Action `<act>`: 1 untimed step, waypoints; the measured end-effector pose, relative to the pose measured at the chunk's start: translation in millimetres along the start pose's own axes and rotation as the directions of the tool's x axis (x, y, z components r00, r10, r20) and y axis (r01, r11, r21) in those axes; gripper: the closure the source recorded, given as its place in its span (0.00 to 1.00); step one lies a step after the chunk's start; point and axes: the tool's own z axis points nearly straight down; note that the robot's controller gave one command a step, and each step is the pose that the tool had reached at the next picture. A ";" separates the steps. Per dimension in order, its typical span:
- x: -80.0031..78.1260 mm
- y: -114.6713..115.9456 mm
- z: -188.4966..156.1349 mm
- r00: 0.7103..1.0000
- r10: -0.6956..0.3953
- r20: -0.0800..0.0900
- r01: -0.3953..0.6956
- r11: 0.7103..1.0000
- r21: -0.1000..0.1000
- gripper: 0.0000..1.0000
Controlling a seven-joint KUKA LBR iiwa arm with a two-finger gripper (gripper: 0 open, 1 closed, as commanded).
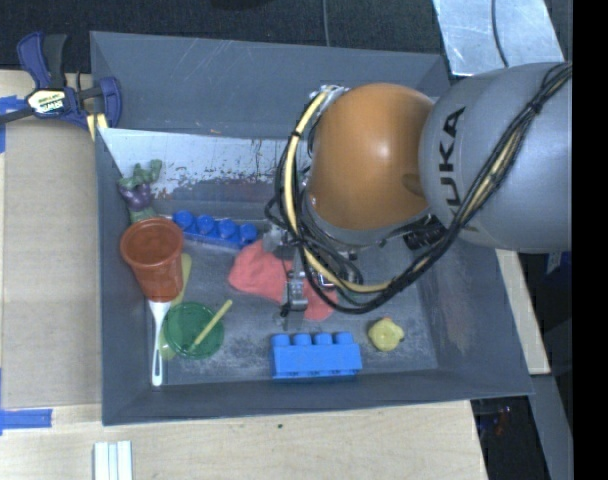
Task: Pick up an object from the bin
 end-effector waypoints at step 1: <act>-2.1 -0.9 -3.6 1.000 0.005 0.008 -0.005 1.000 -0.001 0.00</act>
Offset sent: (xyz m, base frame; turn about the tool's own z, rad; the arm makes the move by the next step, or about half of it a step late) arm 0.0375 -0.0468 -0.1307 0.2968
